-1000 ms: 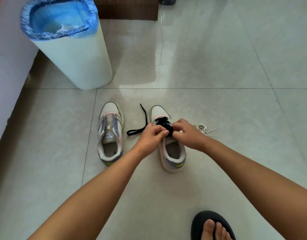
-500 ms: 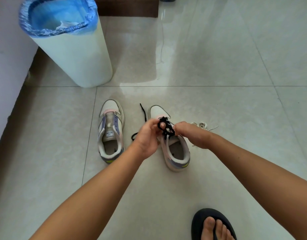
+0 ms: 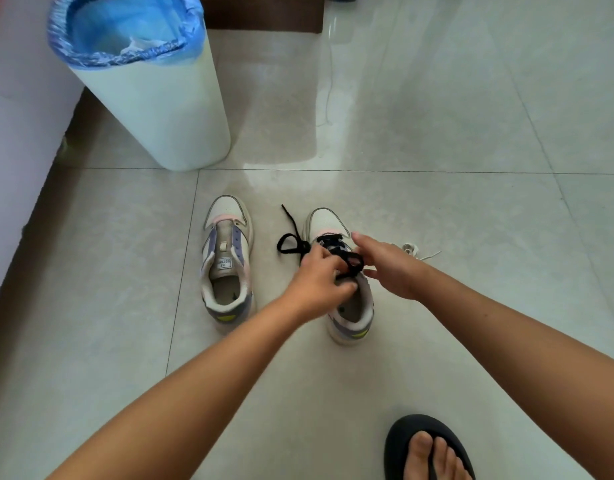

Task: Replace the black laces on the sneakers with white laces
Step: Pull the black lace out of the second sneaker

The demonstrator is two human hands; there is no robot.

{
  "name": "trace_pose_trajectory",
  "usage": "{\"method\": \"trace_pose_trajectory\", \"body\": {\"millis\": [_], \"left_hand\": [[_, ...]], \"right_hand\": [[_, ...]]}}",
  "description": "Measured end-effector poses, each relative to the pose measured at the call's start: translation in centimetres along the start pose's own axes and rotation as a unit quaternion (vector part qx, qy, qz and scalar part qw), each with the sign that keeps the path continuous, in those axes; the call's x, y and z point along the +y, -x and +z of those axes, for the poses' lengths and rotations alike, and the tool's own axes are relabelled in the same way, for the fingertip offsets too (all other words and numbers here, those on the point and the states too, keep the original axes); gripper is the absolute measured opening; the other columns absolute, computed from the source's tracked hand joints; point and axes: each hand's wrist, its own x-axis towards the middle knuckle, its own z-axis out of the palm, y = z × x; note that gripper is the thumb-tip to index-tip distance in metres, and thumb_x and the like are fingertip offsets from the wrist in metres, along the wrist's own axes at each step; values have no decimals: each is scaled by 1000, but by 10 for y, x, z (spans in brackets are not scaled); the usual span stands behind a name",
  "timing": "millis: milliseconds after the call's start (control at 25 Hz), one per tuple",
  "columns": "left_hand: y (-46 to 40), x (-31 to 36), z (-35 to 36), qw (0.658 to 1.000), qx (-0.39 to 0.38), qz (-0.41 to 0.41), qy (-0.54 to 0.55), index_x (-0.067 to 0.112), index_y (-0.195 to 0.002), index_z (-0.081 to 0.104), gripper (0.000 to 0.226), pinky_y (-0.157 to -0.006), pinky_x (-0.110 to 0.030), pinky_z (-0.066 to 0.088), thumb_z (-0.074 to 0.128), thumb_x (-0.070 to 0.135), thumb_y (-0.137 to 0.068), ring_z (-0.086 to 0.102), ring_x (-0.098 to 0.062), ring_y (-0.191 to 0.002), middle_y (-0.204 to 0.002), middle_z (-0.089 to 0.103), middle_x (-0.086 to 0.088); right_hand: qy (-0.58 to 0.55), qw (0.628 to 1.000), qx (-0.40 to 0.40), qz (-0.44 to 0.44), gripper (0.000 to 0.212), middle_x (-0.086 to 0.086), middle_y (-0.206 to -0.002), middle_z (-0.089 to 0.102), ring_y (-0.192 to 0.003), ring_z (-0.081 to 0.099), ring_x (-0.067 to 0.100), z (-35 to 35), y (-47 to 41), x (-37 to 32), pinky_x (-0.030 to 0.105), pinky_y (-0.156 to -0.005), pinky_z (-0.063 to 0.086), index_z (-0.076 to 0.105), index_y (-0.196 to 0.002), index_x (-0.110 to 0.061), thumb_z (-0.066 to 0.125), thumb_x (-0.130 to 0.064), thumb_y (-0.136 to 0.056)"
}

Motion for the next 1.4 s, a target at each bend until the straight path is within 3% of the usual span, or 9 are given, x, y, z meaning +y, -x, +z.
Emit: {"method": "trace_pose_trajectory", "body": {"millis": [120, 360, 440, 600, 760, 960, 1120, 1280, 1400], "left_hand": [[-3, -3, 16, 997, 44, 8, -65, 8, -96, 61, 21, -97, -36, 37, 63, 24, -83, 41, -27, -106, -110, 44, -9], [-2, 14, -19, 933, 4, -84, 351, 15, -68, 55, 23, -59, -16, 40, 59, 16, -91, 49, -2, -57, -60, 52, 6], [0, 17, -26, 884, -2, -109, 455, 18, -71, 59, 24, -66, -19, 40, 52, 21, -94, 53, -3, -61, -57, 56, 11], [3, 4, -47, 764, 33, -102, 636, 19, -51, 53, 49, -73, -30, 45, 38, 24, -97, 50, -17, -59, -51, 44, 0], [12, -12, -94, 716, 83, -96, 686, 18, -40, 46, 57, -53, -22, 48, 38, 33, -94, 35, -14, -36, -39, 36, 1], [11, -35, -129, 849, 101, -155, 495, 15, -69, 54, 33, -46, -23, 42, 44, 32, -97, 45, -14, -43, -50, 48, -1], [17, -59, -102, 994, 20, -91, -53, 8, -135, 46, 45, -104, -32, 34, 55, 24, -93, 43, -26, -129, -136, 47, -10], [45, -104, -59, 902, 38, 163, -398, -3, -116, 62, 51, -105, -47, 35, 63, 18, -69, 59, -36, -110, -113, 62, -18], [41, -130, -74, 871, 65, 167, -457, -2, -95, 68, 45, -102, -46, 30, 40, 16, -65, 55, -35, -102, -95, 65, -19]], "right_hand": [[-35, 999, 28, -10, 43, -10, -57, 49, -88, 52, 11, 1, 0, -5, 36, -101, 35, 45, -67, -21, 35, -49, -97], [81, 995, -3, -65, 34, -12, -96, 60, -82, 55, -21, 1, 20, -6, 0, -78, 41, 60, -87, -25, 32, -39, -100], [83, 993, -13, -81, 57, -6, -100, 63, -93, 56, -9, 0, 20, -2, 12, -92, 40, 62, -92, -15, 30, -62, -90], [-266, 959, 72, -60, 64, -6, -51, 46, -78, 57, 11, -18, 14, -5, 40, -95, 38, 53, -50, -21, 29, -64, -90], [-502, 848, 149, -86, 65, 2, -55, 50, -64, 53, 19, -66, 25, -6, 37, -81, 45, 40, -37, -19, 41, -53, -92], [-533, 802, 243, -115, 52, 2, -60, 50, -60, 48, 18, -129, 34, -14, 31, -76, 43, 40, -53, -19, 31, -46, -97], [66, 922, 381, -2, 23, 8, -91, 58, -77, 53, 21, -126, 25, -4, 32, -76, 42, 59, -96, -12, 49, -32, -94], [332, 926, 174, -53, 42, 4, -87, 56, -81, 55, 23, -29, 23, 29, 32, -71, 41, 40, -124, -17, 58, -32, -89], [433, 891, 131, -47, 41, 2, -86, 54, -87, 59, 28, 14, 16, 36, 35, -70, 43, 34, -114, -15, 53, -42, -91]]}}
